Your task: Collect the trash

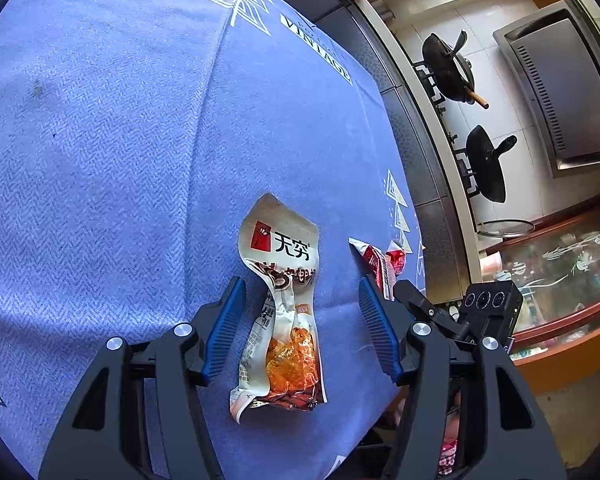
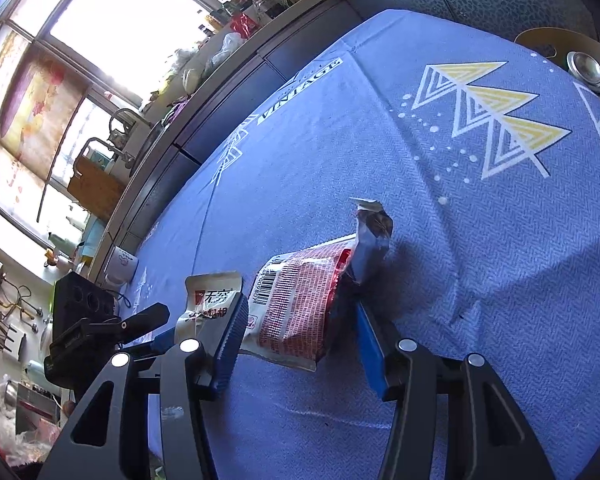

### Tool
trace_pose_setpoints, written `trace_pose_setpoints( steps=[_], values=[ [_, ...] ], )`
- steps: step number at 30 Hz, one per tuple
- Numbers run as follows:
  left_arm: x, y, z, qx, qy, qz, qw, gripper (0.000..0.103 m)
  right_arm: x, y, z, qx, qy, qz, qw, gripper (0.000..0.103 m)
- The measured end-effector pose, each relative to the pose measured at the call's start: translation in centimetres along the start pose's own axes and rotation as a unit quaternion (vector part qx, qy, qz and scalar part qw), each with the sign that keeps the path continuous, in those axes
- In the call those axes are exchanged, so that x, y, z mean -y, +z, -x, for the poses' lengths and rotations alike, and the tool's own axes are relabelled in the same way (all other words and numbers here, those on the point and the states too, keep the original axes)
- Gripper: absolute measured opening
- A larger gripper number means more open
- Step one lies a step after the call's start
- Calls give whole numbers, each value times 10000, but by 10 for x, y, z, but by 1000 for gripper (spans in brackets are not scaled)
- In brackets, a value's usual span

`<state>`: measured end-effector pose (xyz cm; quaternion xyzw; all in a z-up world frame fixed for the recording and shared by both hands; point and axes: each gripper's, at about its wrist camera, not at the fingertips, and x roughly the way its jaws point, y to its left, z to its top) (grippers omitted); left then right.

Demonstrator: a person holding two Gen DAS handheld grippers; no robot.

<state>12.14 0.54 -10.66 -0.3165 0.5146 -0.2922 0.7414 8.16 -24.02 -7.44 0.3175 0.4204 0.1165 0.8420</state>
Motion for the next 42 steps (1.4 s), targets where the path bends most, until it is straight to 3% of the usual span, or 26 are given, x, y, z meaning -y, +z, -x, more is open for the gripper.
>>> trace_pose_setpoints(
  steps=[10,12,13,17,32,42],
  values=[
    [14,-9,-6,-42,266,-261,9993,55,-18,-5,-9,-45,-130,465,9988,54],
    [16,-12,-9,-97,411,-371,9984,33,-24,-7,-13,-107,-191,712,9972,38],
    [16,-14,-13,-176,441,-422,9980,13,-27,-8,-17,-219,-204,822,9962,12],
    [15,-18,-16,-187,494,-472,9975,3,-30,-12,-20,-251,-129,903,9955,4],
    [30,-10,16,177,185,-512,9984,2,-24,1,15,235,-64,742,9969,2],
    [36,-11,16,135,168,-570,9981,2,-16,5,37,521,-139,650,9964,2]
  ],
)
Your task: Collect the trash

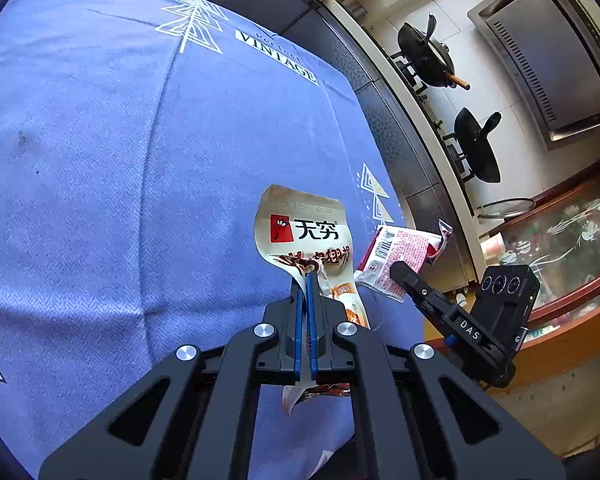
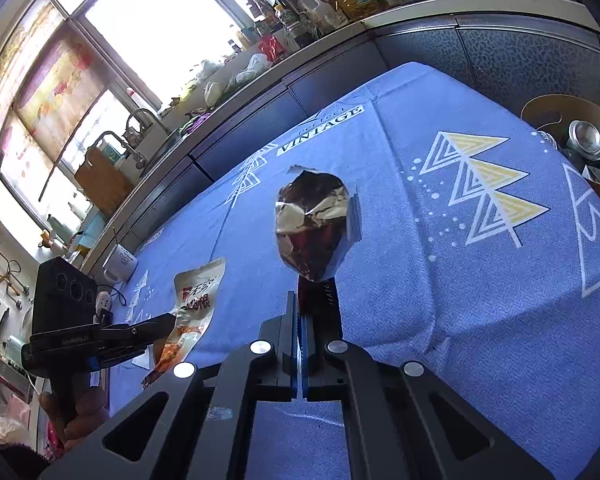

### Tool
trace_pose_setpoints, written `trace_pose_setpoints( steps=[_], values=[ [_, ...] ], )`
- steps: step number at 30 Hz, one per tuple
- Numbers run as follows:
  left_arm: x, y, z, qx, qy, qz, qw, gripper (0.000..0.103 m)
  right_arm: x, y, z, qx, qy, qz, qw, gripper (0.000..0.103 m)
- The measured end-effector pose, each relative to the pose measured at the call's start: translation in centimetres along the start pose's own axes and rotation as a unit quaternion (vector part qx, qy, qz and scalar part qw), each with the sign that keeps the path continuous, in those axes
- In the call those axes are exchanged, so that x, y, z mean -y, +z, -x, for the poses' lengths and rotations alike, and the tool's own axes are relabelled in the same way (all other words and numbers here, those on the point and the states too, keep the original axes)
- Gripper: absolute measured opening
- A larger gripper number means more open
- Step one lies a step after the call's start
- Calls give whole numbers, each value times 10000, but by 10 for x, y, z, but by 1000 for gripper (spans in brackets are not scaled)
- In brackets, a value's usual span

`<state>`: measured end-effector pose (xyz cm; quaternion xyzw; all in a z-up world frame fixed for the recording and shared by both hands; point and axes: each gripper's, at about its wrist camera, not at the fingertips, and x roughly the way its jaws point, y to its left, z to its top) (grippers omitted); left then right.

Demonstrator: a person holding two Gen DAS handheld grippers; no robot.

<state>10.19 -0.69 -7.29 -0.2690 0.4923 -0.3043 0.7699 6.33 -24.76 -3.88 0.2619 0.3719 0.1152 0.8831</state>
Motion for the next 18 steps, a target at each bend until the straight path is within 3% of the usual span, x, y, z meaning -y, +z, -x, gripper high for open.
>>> trace_pose_setpoints(
  steps=[18],
  values=[
    [-3,2,-3,-41,2,105,9999,2,-1,-1,1,-29,-21,-9,10000,2]
  ],
)
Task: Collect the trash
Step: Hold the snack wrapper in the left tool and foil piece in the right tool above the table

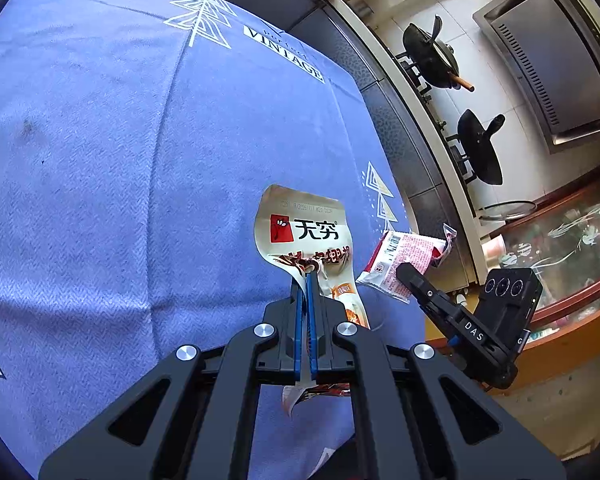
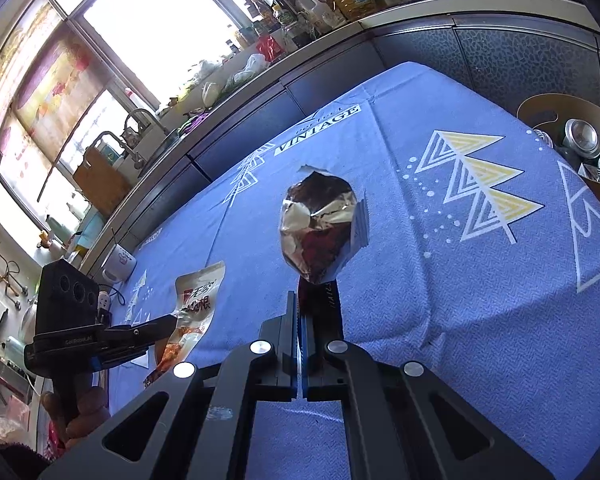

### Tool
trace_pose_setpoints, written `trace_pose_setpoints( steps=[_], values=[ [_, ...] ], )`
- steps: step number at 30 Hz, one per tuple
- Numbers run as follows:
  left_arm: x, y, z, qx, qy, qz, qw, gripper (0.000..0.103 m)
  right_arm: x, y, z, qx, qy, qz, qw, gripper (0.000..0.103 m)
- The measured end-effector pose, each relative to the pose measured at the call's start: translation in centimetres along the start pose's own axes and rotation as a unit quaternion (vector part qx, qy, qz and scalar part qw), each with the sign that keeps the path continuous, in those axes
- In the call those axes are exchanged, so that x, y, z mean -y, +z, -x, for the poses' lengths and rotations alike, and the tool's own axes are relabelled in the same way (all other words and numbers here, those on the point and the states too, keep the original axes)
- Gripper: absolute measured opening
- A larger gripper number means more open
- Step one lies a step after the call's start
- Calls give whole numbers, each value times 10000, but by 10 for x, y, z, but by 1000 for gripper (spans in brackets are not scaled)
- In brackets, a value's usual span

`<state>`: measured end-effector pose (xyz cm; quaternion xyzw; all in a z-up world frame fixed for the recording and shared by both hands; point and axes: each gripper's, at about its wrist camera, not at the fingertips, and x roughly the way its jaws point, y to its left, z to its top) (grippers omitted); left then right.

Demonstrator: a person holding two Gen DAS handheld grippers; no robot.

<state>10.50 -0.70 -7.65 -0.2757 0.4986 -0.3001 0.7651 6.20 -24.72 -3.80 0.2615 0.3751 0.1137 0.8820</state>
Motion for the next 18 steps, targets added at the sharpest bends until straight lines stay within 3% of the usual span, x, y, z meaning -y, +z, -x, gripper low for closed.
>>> trace_pose_setpoints(
  steps=[18],
  values=[
    [-4,0,-7,-128,-31,104,9999,2,2,-2,-5,-49,-1,-55,10000,2]
  ],
)
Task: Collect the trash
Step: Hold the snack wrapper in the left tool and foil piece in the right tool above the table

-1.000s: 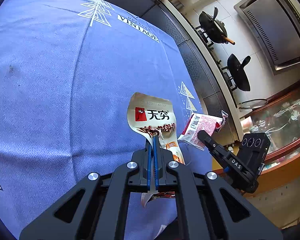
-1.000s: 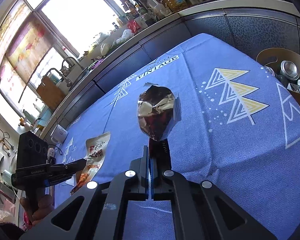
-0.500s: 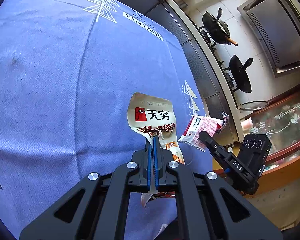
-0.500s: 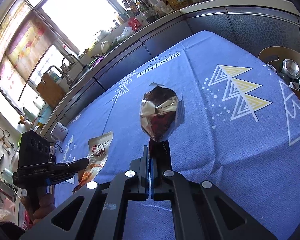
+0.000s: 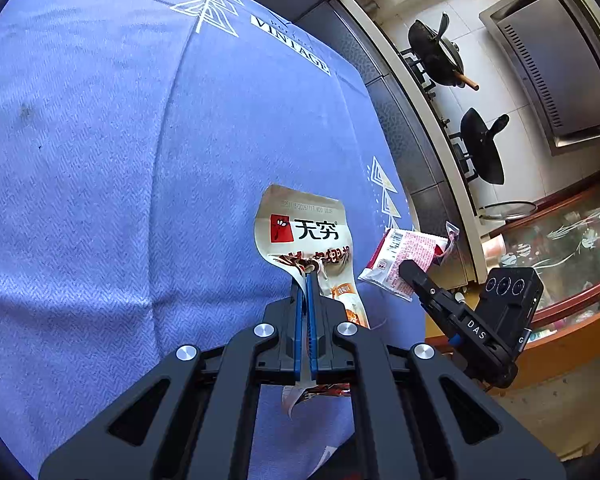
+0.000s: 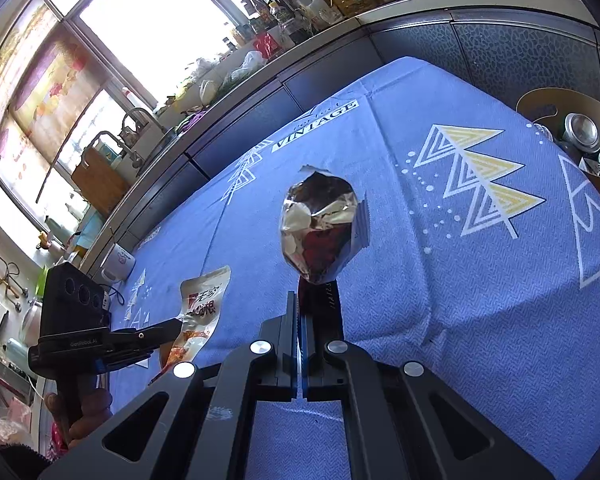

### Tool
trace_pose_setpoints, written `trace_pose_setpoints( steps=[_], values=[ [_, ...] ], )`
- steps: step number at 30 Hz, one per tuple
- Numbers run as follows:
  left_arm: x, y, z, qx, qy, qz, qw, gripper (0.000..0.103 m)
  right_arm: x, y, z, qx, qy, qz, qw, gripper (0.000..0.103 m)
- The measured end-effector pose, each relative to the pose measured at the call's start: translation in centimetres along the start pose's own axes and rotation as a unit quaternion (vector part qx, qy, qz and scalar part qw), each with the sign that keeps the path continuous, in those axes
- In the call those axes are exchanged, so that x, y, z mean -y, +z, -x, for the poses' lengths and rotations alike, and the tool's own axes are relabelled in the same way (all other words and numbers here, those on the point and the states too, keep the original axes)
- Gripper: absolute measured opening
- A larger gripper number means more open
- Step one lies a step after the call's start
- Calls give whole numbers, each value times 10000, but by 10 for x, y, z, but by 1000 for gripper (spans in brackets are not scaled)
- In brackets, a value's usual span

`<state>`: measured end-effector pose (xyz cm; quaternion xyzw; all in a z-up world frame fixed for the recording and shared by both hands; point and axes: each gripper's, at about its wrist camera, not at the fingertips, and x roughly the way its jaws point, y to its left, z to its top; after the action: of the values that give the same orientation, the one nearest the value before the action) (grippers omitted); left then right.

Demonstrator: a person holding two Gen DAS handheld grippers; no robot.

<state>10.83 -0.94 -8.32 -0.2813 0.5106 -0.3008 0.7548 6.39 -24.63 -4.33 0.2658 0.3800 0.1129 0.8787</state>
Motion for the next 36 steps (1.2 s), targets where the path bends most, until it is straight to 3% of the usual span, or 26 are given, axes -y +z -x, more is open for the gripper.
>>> trace_pose_setpoints(
  steps=[36],
  values=[
    [-5,0,-2,-60,-73,-12,10000,2,3,0,7,66,10,-78,9999,2]
  ],
)
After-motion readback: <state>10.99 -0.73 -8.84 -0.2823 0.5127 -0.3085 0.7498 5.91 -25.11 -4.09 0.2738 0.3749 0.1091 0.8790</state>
